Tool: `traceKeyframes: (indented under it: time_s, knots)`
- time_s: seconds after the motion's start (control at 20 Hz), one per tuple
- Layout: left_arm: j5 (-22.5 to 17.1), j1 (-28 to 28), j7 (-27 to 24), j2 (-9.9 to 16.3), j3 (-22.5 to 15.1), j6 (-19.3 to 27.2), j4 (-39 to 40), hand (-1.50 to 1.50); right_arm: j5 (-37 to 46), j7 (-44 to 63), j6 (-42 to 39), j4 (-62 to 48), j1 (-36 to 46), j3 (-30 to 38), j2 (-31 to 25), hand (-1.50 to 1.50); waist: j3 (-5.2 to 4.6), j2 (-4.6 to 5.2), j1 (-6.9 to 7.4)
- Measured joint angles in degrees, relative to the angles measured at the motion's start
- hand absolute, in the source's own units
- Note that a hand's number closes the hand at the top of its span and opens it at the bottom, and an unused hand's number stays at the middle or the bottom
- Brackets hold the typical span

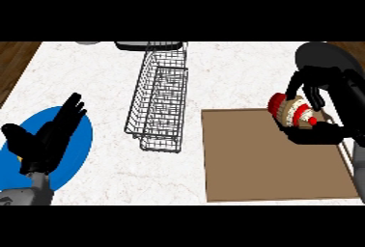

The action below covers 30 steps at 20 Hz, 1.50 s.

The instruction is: Pick the cupcake from the tray and place it in the tiered basket

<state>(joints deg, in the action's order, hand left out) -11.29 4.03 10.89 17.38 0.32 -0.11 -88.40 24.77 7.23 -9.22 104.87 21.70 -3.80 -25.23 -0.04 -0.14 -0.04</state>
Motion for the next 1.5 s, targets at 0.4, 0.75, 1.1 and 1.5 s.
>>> traceKeyframes:
  time_s: [0.4,0.75,1.1,1.5]
  knots:
    - [1.5,-0.3,0.9,-1.4,-0.7,0.0,-1.5,0.0,5.1,16.4,-2.0,-0.4,14.3,-8.5,10.2,1.5,-0.02,0.07,0.62]
    - [1.9,-0.5,1.0,-1.9,0.2,-0.9,-1.8,0.0,11.1,23.0,-0.6,-8.7,23.1,-12.3,19.9,1.5,0.0,0.13,0.63]
    - [2.6,-0.9,1.1,-2.5,1.1,-1.6,-2.2,0.0,13.4,26.2,3.5,-18.1,27.5,-15.3,24.2,1.5,0.02,0.15,0.63]
    - [3.2,-0.5,1.6,-3.3,2.0,-2.3,-2.2,0.0,14.5,21.4,10.4,-29.9,29.4,-17.5,25.0,1.5,0.03,0.22,0.73]
